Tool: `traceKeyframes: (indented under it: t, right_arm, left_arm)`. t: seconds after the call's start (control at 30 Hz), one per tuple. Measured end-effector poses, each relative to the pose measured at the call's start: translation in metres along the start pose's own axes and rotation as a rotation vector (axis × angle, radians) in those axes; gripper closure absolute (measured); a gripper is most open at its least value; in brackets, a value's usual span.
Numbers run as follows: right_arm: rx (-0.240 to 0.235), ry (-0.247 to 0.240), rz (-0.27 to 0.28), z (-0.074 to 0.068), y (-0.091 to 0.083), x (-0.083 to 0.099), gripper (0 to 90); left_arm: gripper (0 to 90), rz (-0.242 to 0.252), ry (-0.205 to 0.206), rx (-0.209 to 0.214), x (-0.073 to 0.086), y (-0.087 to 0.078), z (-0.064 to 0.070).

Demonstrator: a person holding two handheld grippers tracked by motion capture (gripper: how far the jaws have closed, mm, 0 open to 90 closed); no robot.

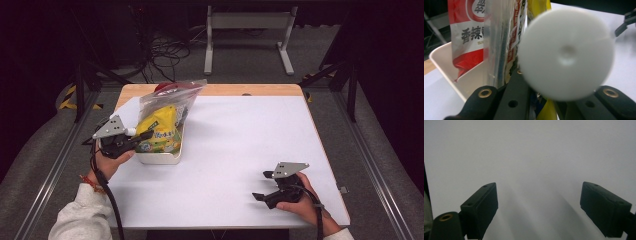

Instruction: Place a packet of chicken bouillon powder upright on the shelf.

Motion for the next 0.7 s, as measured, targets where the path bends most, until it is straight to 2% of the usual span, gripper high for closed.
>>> traceKeyframes:
  t: [0.13,0.17,0.23,0.5,0.7]
  right_arm:
    - [0.0,-0.003,0.004,0.0002,-0.0006,-0.0009,14.3]
    - [-0.001,-0.003,0.008,0.0004,-0.001,-0.0012,14.2]
    - [0.0,-0.007,0.011,0.0005,-0.0014,-0.0012,14.3]
    - [0.001,-0.01,0.011,-0.0002,-0.002,-0.0012,14.5]
    - [0.007,-0.011,0.018,0.0,-0.004,-0.0022,14.6]
  left_arm:
    - [86.1,0.016,-0.017,-0.035,0.0014,-0.0008,-0.0027]
    - [86.0,0.017,-0.003,-0.048,0.0013,0.0,-0.0024]
    - [85.8,0.017,0.001,-0.059,0.0003,0.0008,-0.0011]
    - [80.9,0.03,0.008,-0.073,-0.0025,0.0003,0.0016]
    - [71.6,0.048,0.016,-0.089,-0.0054,-0.0021,0.0057]
Point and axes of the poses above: each handheld gripper's, and its own axes: y roughly forward along the jaws, x roughly out of its underside, z roughly to its right, the point moved 5 cm from there along y, roughly forward along the jaws, and after that the axes turned 1 degree about -z, right-handed, at the moved point
